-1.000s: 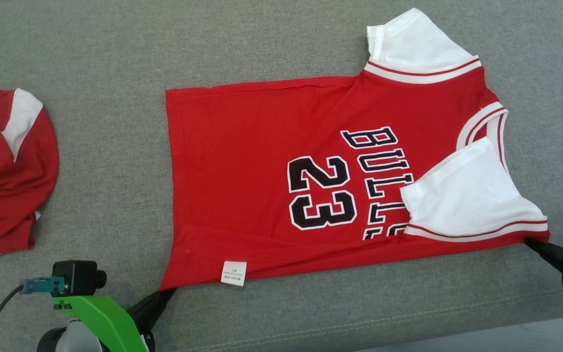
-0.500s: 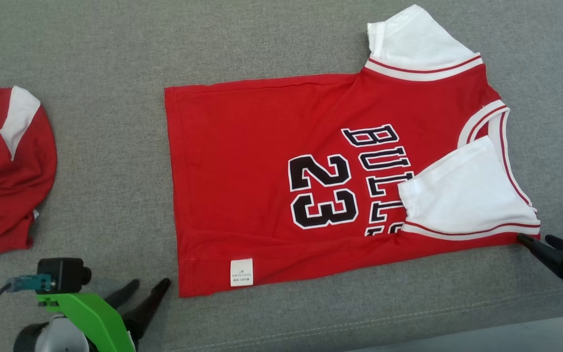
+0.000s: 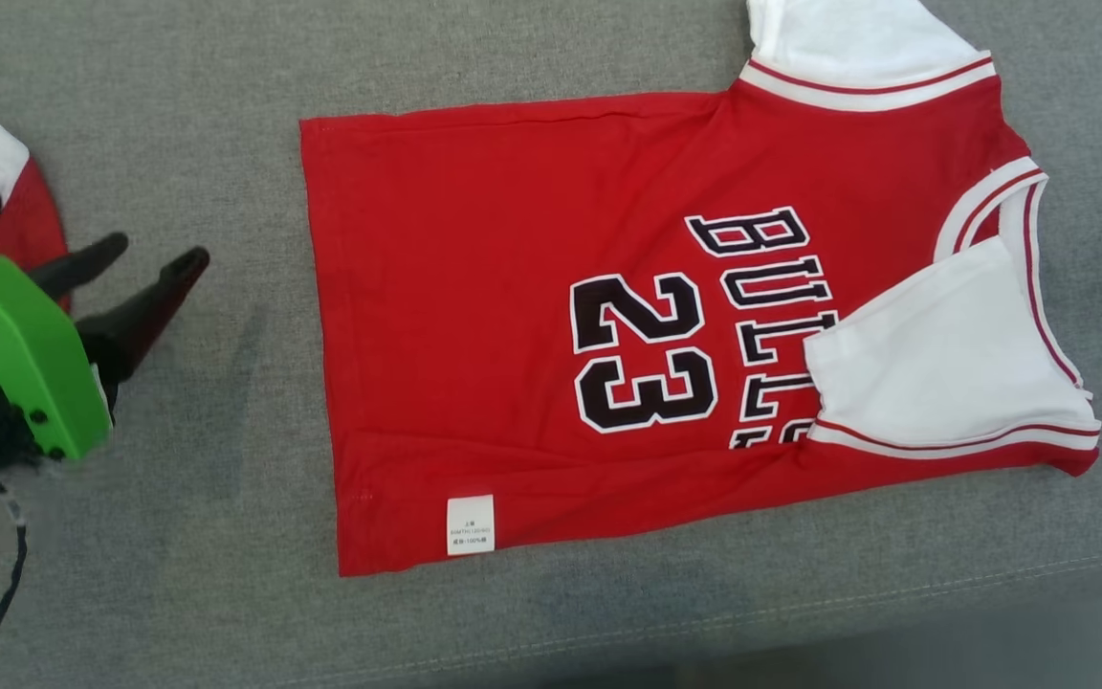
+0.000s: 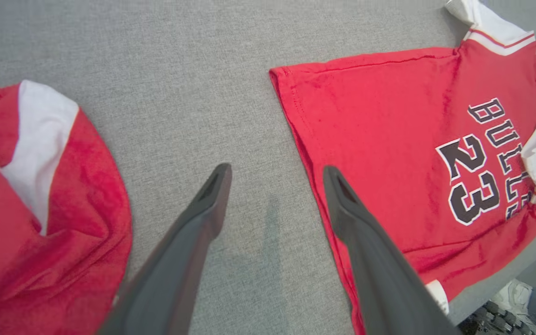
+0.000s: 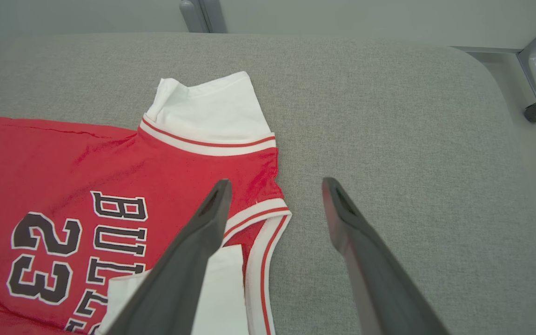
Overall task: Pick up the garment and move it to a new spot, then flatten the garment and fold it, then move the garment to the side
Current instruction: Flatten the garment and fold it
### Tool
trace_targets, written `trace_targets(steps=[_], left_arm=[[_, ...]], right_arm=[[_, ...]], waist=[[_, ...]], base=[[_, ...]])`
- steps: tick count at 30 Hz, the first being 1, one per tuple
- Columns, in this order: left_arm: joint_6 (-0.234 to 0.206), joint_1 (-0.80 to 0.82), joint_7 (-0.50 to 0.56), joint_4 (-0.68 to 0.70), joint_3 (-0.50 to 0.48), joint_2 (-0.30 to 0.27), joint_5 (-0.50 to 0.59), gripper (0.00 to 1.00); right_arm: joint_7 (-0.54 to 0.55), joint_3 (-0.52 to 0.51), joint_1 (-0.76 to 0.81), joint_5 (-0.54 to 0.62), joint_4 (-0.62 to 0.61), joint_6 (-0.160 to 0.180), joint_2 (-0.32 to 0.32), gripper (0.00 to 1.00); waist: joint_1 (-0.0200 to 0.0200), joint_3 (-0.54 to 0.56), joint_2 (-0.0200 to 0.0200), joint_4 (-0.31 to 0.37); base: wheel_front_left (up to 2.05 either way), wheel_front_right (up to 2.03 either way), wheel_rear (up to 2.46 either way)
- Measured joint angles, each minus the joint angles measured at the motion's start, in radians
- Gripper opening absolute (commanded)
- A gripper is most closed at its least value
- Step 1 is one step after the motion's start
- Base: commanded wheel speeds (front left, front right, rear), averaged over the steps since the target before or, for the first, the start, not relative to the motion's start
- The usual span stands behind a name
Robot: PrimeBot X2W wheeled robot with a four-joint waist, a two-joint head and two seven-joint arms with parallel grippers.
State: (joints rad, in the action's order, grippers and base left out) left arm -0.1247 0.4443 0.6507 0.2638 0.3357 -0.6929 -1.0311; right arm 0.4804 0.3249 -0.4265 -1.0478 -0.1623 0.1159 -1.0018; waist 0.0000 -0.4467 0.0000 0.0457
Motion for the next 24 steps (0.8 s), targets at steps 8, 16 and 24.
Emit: trace_targets(steps=[8, 16, 24], left_arm=[[0.000, 0.208, 0.144, -0.060, 0.001, 0.024, -0.030, 1.00], [0.000, 0.342, 0.212, -0.116, 0.028, 0.070, -0.008, 1.00], [0.000, 0.430, 0.229, -0.193, 0.070, 0.135, 0.005, 1.00]], right_arm=[[0.065, 0.029, -0.217, 0.044, -0.006, 0.001, 0.068, 1.00], [0.100, 0.091, -0.372, 0.131, 0.052, 0.008, 0.156, 1.00], [0.117, 0.158, -0.449, 0.192, 0.160, 0.008, 0.239, 1.00]], waist=[[0.0000, -0.093, 0.0000, -0.009], [0.0001, -0.202, 0.0000, -0.016], [0.0002, -0.274, 0.0000, -0.012]], base=[[0.00, 0.00, 0.00], [0.00, 0.00, 0.00], [0.00, 0.00, 0.00]])
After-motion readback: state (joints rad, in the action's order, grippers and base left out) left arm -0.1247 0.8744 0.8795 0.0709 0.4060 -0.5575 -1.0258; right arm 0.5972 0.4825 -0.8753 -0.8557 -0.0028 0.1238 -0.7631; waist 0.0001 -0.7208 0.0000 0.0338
